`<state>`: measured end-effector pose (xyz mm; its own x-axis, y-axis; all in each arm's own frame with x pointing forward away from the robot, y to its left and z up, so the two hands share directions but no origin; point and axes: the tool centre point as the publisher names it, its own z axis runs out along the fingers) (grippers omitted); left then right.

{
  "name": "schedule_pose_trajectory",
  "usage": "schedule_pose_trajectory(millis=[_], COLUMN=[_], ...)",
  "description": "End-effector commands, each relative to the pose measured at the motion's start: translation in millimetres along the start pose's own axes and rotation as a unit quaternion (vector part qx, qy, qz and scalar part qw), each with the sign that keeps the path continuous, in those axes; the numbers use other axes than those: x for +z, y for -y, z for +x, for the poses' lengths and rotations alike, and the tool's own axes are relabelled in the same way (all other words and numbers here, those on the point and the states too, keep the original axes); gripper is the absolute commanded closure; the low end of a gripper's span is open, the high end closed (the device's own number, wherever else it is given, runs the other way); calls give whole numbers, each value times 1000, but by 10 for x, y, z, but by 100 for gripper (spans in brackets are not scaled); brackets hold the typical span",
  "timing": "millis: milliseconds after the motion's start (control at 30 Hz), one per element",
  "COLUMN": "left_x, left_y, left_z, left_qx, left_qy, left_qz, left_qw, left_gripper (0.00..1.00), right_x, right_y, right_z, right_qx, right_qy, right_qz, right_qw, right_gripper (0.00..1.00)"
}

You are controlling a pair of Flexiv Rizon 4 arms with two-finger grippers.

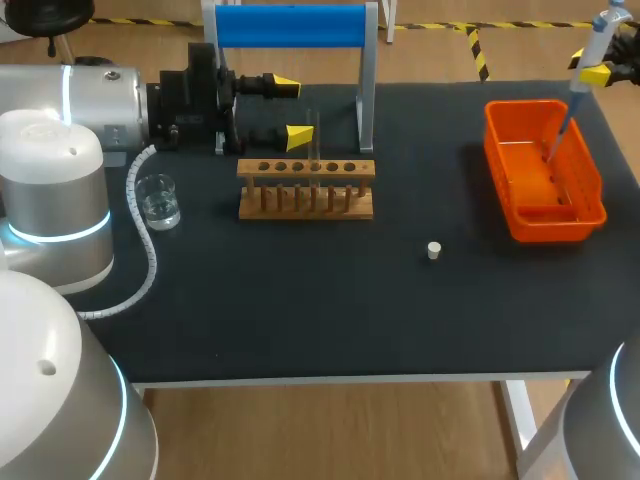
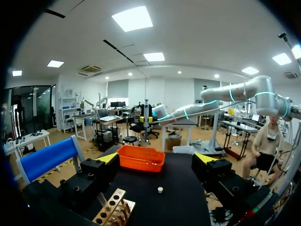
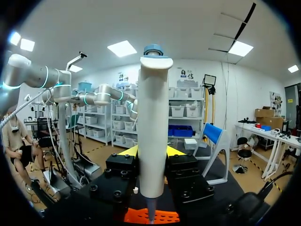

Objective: Invert the test tube, pick up the pipette, mount the tip to pipette, aspirate from beaker and dispense into the tube, eject the tip, return the pipette, and cap with the stopper.

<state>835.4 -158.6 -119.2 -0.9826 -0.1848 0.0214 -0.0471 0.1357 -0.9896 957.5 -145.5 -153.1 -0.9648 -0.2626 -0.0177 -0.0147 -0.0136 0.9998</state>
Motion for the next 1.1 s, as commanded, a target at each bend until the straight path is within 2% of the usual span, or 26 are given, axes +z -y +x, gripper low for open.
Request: schedule_pose_trajectory(millis=[33, 500, 567, 800, 1100], left_x=[14, 14, 147, 633, 1231], left_y=[-8, -8, 69, 353, 576], left_z=[6, 6, -31, -75, -184], left_qx=[1, 1, -5, -17, -19], left_qy=[2, 2, 5, 16, 29], left_qz=[2, 2, -18, -33, -48], left_qw=[1000, 1000, 1000, 999, 998], left_gripper=[0, 0, 0, 0, 0], right_x=[-41, -41, -41, -41, -41], right_y=[2, 2, 2, 2, 2], right_z=[-34, -34, -34, -34, -34], right_qx=[0, 0, 0, 0, 0], right_qy=[-6, -6, -6, -6, -6], right_qz=[0, 0, 0, 0, 0], right_qw=[1000, 1000, 1000, 1000, 1000], right_gripper=[100, 100, 100, 100, 100])
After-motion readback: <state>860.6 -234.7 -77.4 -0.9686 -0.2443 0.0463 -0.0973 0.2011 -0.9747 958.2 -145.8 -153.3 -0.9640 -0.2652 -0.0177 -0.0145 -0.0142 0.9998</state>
